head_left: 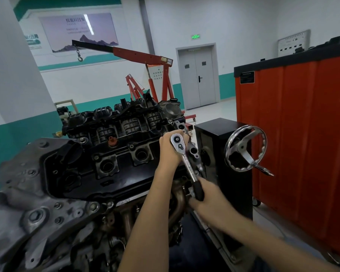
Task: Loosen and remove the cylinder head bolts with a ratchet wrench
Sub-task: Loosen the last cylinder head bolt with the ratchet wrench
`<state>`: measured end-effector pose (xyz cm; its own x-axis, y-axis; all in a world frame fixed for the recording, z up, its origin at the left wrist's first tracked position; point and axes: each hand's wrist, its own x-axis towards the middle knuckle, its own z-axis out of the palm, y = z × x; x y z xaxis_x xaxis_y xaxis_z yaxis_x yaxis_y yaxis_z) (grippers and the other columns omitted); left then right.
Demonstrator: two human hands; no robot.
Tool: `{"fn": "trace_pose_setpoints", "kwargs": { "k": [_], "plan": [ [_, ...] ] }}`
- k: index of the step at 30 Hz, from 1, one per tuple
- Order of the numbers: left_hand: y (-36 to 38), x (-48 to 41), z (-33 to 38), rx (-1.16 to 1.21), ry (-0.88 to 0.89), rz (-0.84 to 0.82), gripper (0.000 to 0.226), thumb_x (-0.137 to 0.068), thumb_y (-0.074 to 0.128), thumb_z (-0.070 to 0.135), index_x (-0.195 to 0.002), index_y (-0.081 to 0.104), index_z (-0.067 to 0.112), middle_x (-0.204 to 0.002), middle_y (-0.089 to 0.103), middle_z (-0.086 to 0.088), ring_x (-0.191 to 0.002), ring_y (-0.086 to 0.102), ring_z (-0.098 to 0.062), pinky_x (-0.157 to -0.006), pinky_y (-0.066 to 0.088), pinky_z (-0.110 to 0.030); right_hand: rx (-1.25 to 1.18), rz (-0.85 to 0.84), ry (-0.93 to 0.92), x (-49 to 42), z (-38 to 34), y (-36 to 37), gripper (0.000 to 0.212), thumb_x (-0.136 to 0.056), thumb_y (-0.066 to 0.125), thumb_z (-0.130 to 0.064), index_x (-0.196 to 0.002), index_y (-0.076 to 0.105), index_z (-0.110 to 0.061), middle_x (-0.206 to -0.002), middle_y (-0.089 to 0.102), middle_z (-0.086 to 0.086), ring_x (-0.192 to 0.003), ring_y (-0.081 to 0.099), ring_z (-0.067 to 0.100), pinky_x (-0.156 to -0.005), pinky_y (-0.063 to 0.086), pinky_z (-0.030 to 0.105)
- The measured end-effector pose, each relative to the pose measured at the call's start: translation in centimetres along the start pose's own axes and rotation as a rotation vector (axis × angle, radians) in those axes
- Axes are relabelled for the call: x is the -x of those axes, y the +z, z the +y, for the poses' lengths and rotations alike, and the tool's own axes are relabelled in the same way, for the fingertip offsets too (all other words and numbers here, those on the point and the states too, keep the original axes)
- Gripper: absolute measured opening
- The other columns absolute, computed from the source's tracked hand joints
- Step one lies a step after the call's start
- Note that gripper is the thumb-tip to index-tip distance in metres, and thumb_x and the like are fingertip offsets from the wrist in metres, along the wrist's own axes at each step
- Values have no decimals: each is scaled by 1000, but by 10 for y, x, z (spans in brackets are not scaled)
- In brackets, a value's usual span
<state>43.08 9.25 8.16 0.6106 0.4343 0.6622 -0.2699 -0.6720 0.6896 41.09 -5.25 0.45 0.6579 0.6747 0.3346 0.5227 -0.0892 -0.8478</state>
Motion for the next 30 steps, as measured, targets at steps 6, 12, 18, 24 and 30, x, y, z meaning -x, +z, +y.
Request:
{"fn": "trace_pose_setpoints", "kwargs": {
  "k": [6, 12, 18, 24, 30],
  "plan": [
    [-10, -4, -2, -112, 77, -183, 51, -82, 61, -4, -50, 33, 23, -47, 34, 9, -50, 30, -5, -53, 27, -22, 756, -234, -174, -55, -8, -122, 25, -85, 60, -6, -84, 47, -27, -66, 53, -6, -49, 53, -1, -47, 39, 12],
    [-12, -6, -5, 8, -13, -79, 61, -81, 55, -12, -43, 28, 29, -41, 28, 9, -49, 23, -5, -55, 21, -28, 854, -78, -208, -56, -13, -106, 23, -86, 59, -12, -85, 43, -27, -68, 53, -6, -56, 55, 6, -46, 38, 13],
    [2, -2, -2, -12, 41, -15, 57, -82, 59, -7, -50, 23, 21, -44, 23, 10, -48, 21, -5, -52, 21, -25, -107, 87, 15, 6, 7, 17, 17, -80, 60, -2, -85, 55, -17, -65, 57, 5, -50, 51, 2, -47, 40, 18],
    [-1, -5, -5, -9, 26, -73, 58, -80, 56, -10, -49, 20, 23, -38, 23, 10, -42, 21, -4, -49, 20, -20, -1, -42, -24, -4, 10, -12, 25, -79, 60, 3, -93, 59, -18, -67, 57, -3, -57, 54, 7, -53, 47, 23],
    [-18, -10, -7, -132, 157, -260, 54, -77, 60, -6, -48, 34, 31, -42, 40, 12, -45, 34, -2, -51, 26, -16, 1054, -182, -296, -70, -23, -134, 18, -91, 55, -16, -95, 41, -26, -66, 47, -11, -52, 48, -2, -43, 33, 11]
  ]
}}
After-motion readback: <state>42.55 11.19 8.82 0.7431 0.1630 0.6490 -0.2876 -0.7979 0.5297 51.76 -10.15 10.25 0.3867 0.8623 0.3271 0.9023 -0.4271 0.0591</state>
